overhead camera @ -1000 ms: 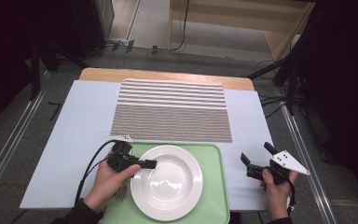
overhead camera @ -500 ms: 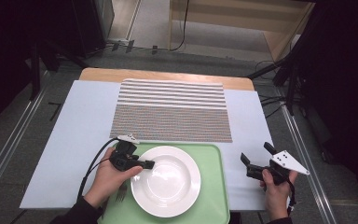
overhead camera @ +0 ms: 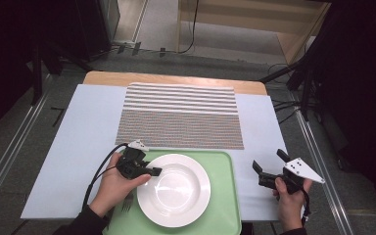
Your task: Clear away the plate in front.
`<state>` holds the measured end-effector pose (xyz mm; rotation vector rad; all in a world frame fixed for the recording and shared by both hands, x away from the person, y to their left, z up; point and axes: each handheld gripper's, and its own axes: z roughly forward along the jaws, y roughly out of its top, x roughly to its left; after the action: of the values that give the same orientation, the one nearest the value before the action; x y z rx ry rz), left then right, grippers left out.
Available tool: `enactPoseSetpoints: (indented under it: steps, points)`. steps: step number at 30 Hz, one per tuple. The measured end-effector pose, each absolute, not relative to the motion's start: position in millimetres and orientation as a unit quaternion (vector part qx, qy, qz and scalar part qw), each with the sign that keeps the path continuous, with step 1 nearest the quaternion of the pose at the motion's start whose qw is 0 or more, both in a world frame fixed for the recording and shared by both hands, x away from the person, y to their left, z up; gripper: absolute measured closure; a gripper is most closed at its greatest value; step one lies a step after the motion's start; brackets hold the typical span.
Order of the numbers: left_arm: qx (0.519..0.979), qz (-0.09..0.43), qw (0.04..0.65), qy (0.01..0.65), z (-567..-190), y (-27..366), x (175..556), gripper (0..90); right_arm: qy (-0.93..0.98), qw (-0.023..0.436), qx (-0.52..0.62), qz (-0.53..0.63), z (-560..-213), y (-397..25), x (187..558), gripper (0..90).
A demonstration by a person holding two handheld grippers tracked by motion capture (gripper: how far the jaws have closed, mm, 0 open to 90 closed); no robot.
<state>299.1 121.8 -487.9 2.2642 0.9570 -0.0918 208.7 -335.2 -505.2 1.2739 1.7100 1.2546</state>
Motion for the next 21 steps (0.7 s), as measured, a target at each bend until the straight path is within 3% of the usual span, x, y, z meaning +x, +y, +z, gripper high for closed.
enactPoseSetpoints:
  steps: [5, 11, 12, 14, 16, 21]
  points:
    - [0.868, -0.021, 0.339, 0.363, -488.4, 121.2, 297.4, 57.4, 0.652, 0.329, 0.486, 0.48, -504.8, -335.2, 208.4, 0.0]
    - [0.856, -0.005, 0.374, 0.358, -480.9, 125.5, 294.5, 34.3, 0.652, 0.33, 0.486, 0.48, -505.0, -336.3, 208.5, 0.0]
    - [0.854, 0.002, 0.379, 0.357, -480.1, 126.3, 293.5, 28.5, 0.652, 0.33, 0.486, 0.48, -504.9, -336.2, 208.5, 0.0]
    - [0.848, 0.009, 0.39, 0.359, -478.4, 128.9, 293.0, 7.2, 0.651, 0.33, 0.486, 0.48, -504.9, -336.3, 208.4, 0.0]
    - [0.837, 0.011, 0.416, 0.355, -475.6, 134.8, 292.0, 0.0, 0.651, 0.331, 0.486, 0.48, -504.8, -336.7, 208.4, 0.0]
    - [0.824, 0.038, 0.447, 0.347, -468.7, 146.4, 289.3, 0.0, 0.651, 0.331, 0.486, 0.479, -504.8, -336.7, 208.4, 0.0]
